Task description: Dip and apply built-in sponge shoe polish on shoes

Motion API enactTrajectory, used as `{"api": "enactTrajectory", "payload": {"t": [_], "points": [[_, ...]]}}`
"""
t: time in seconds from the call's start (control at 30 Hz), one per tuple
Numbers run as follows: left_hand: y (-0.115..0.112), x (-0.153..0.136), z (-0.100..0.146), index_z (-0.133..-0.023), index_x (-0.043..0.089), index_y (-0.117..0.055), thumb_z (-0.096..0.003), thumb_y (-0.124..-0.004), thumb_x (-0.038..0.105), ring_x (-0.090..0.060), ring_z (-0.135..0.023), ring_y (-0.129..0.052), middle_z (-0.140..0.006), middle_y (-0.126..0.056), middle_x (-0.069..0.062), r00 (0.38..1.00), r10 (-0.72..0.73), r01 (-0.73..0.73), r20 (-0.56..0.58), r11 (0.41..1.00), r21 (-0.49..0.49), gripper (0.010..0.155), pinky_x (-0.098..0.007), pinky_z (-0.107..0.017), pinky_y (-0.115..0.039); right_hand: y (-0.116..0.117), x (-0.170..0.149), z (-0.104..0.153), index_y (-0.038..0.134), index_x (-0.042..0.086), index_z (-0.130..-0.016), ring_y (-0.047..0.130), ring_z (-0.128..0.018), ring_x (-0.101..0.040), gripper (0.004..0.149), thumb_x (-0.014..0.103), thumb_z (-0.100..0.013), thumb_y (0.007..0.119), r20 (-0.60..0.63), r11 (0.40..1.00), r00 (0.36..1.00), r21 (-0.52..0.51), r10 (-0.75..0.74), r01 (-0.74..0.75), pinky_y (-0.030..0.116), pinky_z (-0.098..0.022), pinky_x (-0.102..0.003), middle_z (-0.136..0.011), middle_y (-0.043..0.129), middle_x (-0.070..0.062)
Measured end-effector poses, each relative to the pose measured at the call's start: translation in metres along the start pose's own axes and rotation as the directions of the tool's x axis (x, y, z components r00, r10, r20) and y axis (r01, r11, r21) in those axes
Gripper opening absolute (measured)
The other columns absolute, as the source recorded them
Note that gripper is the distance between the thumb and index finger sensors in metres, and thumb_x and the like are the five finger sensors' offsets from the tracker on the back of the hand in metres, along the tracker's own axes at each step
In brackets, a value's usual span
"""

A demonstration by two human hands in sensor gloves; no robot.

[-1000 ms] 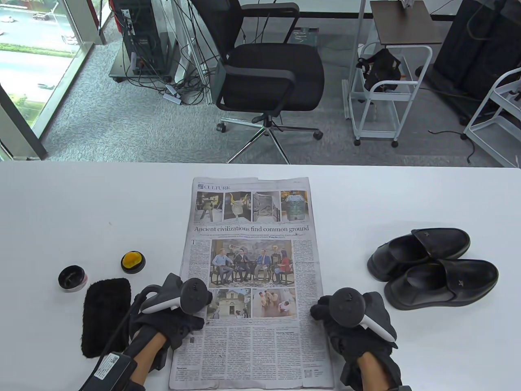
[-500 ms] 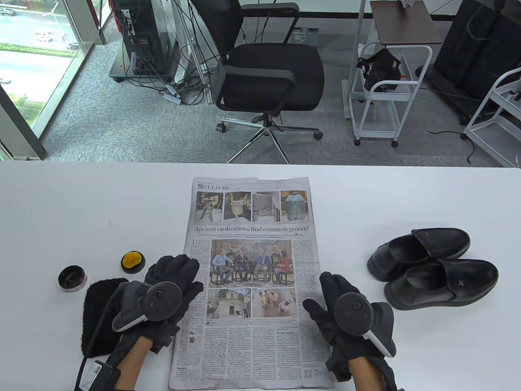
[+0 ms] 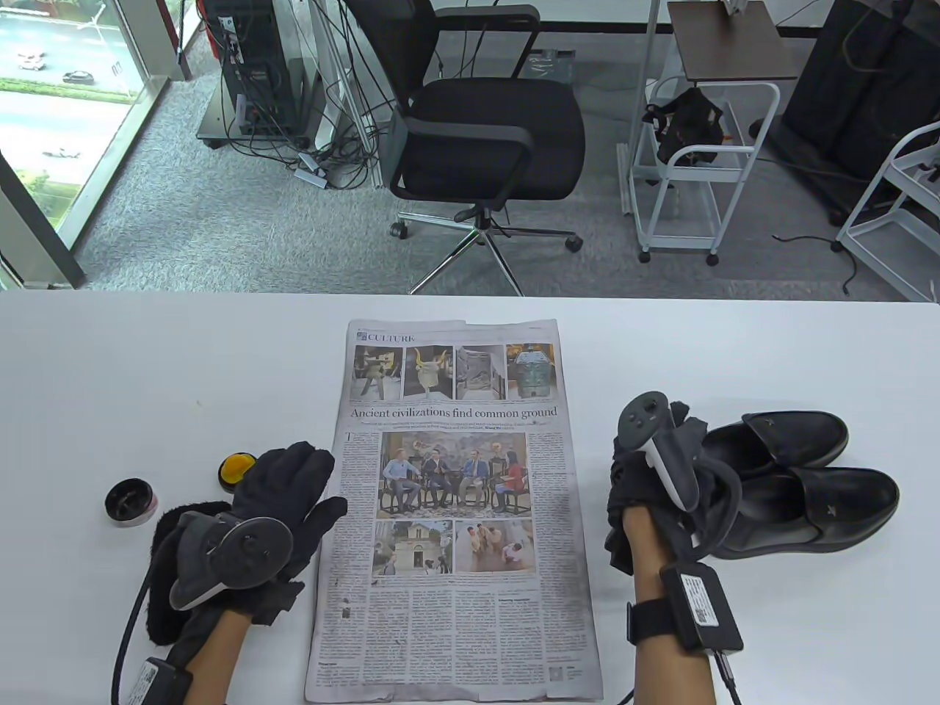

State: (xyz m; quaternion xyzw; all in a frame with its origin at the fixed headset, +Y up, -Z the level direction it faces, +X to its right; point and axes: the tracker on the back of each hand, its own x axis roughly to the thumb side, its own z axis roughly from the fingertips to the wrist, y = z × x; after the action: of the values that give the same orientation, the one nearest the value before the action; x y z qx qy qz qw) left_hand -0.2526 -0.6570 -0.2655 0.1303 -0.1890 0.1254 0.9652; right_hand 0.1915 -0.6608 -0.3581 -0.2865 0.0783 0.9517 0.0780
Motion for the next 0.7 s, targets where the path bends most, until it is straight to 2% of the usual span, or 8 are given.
{"api": "enactTrajectory", "payload": {"t": [0.1,0.17,0.27,0.33,0.4,0.47,0.53,0.7], "points": [[-0.002,-0.001,-0.001,-0.109,0.013,-0.066,-0.0593,-0.065,0.052,-0.057,-0.097,-0.067,-0.115,-0.062,-0.027,1.000,0.015,-0.015,-0.004,1.000,-0.006,0.063,-0.071,-0.065,-0.061,0.011,-0.002,-0.020,0.023,-0.002,-0.106,0.097,-0.059,-0.038,0.089,0.054,-0.048,0.063,-0.089,0.995,0.994,0.081,-0.056,0.063,0.082,-0.045,-0.055,-0.107,0.039,-0.037],[-0.002,-0.001,-0.001,-0.109,0.013,-0.066,-0.0594,-0.065,0.052,-0.058,-0.098,-0.066,-0.116,-0.059,-0.027,1.000,0.022,-0.022,0.002,1.000,-0.018,0.063,-0.071,-0.065,-0.061,0.014,-0.002,-0.027,0.024,-0.005,-0.104,0.098,-0.061,-0.040,0.089,0.050,-0.048,0.066,-0.125,0.995,0.991,0.083,-0.048,0.059,0.084,-0.046,-0.055,-0.104,0.038,-0.040],[-0.002,-0.001,-0.001,-0.109,0.013,-0.065,-0.0594,-0.065,0.052,-0.058,-0.098,-0.066,-0.116,-0.059,-0.028,0.999,0.034,-0.034,0.000,0.999,-0.033,0.063,-0.071,-0.065,-0.060,0.013,-0.003,-0.037,0.024,-0.009,-0.102,0.102,-0.058,-0.034,0.087,0.042,-0.048,0.070,-0.184,0.997,0.983,0.069,-0.024,0.038,0.090,-0.044,-0.049,-0.098,0.048,-0.041],[-0.003,-0.001,-0.002,-0.109,0.013,-0.066,-0.0594,-0.065,0.052,-0.058,-0.098,-0.066,-0.116,-0.059,-0.028,0.999,0.042,-0.042,0.005,0.998,-0.044,0.063,-0.071,-0.065,-0.061,0.017,-0.009,-0.046,0.030,-0.010,-0.102,0.105,-0.056,-0.032,0.082,0.036,-0.049,0.072,-0.264,0.993,0.964,0.116,0.042,-0.011,0.093,-0.042,-0.046,-0.095,0.058,-0.038],[-0.003,-0.001,-0.002,-0.109,0.013,-0.066,-0.0594,-0.065,0.052,-0.058,-0.098,-0.066,-0.116,-0.059,-0.028,0.999,0.044,-0.044,0.005,0.998,-0.046,0.063,-0.071,-0.065,-0.061,0.021,-0.015,-0.054,0.038,-0.004,-0.103,0.106,-0.056,-0.028,0.074,0.032,-0.049,0.073,-0.320,0.977,0.936,0.198,0.143,-0.082,0.095,-0.041,-0.043,-0.092,0.064,-0.030],[-0.003,-0.002,-0.003,-0.109,0.013,-0.066,-0.0595,-0.065,0.052,-0.058,-0.098,-0.065,-0.116,-0.058,-0.028,0.999,0.043,-0.043,0.002,0.998,-0.048,0.063,-0.071,-0.065,-0.060,0.021,-0.018,-0.058,0.056,0.003,-0.094,0.111,-0.047,-0.023,0.058,0.028,-0.046,0.075,-0.326,0.987,0.934,0.114,0.147,-0.116,0.100,-0.035,-0.037,-0.080,0.075,-0.021],[-0.003,-0.004,-0.003,-0.109,0.013,-0.066,-0.0595,-0.065,0.052,-0.059,-0.098,-0.064,-0.116,-0.058,-0.028,0.999,0.045,-0.045,-0.004,0.998,-0.048,0.063,-0.071,-0.065,-0.060,0.019,-0.017,-0.059,0.062,0.007,-0.087,0.112,-0.045,-0.023,0.049,0.027,-0.044,0.077,-0.325,0.993,0.939,0.073,0.113,-0.094,0.102,-0.034,-0.036,-0.075,0.077,-0.016],[-0.004,-0.007,-0.004,-0.109,0.012,-0.065,-0.0596,-0.065,0.051,-0.059,-0.098,-0.063,-0.116,-0.058,-0.029,0.999,0.043,-0.044,-0.013,0.998,-0.051,0.063,-0.071,-0.065,-0.059,-0.009,-0.008,-0.037,0.065,0.005,-0.083,0.114,-0.040,-0.018,0.047,0.025,-0.042,0.077,-0.257,0.994,0.965,-0.076,0.050,-0.072,0.104,-0.031,-0.035,-0.071,0.079,-0.016]]}}
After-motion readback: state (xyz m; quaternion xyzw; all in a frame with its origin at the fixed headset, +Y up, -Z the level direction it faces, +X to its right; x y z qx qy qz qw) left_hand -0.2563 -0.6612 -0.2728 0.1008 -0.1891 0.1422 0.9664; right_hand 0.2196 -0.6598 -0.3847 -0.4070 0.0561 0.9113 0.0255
